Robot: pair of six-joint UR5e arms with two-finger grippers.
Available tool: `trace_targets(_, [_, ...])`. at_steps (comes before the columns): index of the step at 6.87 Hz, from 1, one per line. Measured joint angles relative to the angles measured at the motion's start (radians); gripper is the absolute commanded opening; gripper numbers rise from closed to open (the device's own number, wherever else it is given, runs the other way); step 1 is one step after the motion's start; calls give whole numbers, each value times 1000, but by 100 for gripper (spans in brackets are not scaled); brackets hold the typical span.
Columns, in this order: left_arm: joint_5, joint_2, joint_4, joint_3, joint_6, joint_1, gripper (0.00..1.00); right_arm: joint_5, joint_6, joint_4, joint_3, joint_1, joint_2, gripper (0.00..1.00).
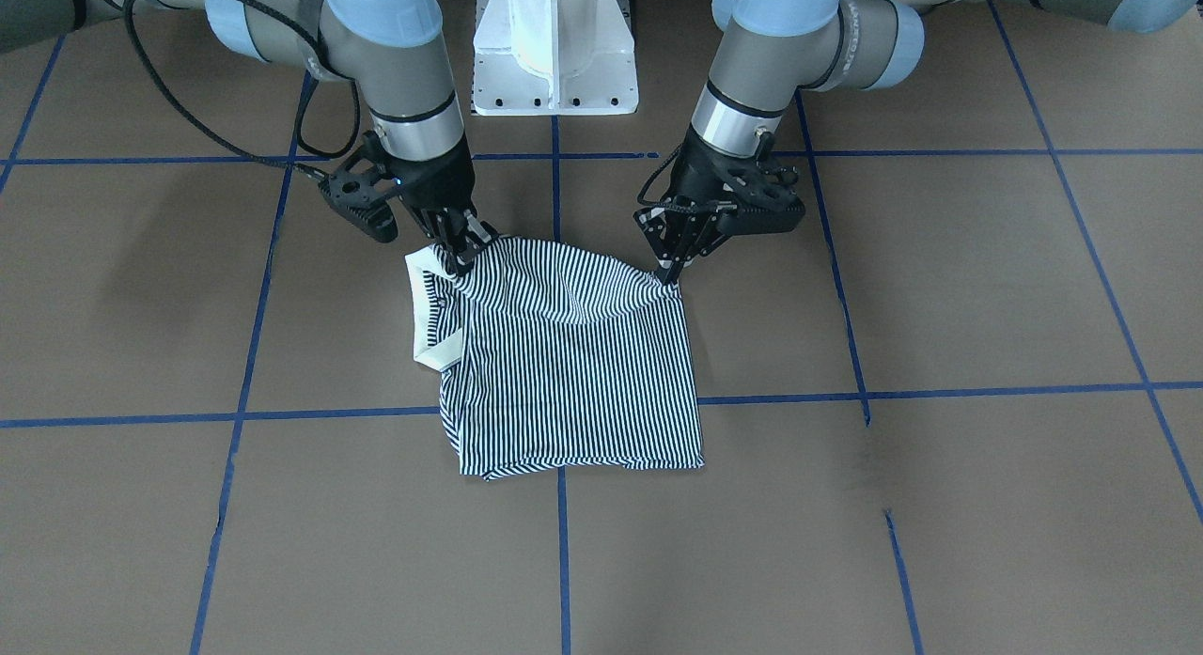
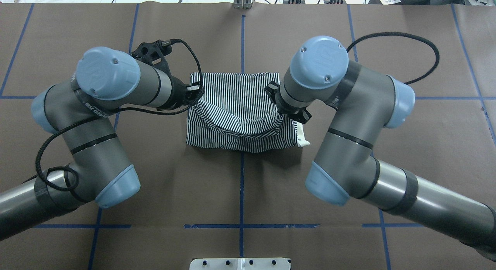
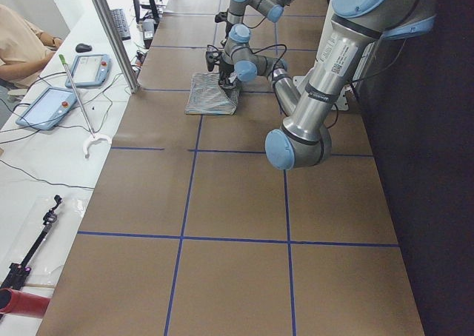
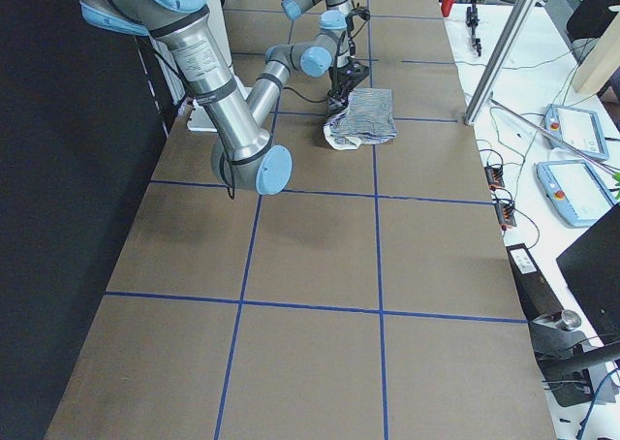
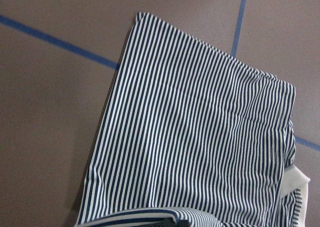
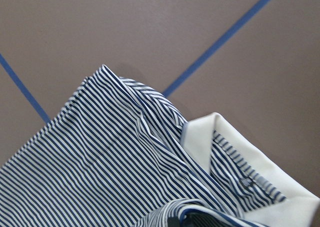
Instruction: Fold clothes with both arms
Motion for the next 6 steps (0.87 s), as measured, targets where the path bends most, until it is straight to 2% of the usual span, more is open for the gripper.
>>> trace_targets(2, [2,-47,-111,156,27,-23,0,67,-10,141,-223,74,74,0])
trace_targets(3, [4,-77,-145,230,50,-34,11,82,-15,188,-325,93,120,38])
trace_targets(4, [7,-109,-203,329,100,-54,26,92,-22,276,-451,109,165,54])
trace_targets(5, [14,-134,-306,452,152,-79,41,101,-38,398,-598,134,210,99])
trace_targets(6, [22,-147,-390,534,189,-98,45,114,-60,476,-705,161,247,100])
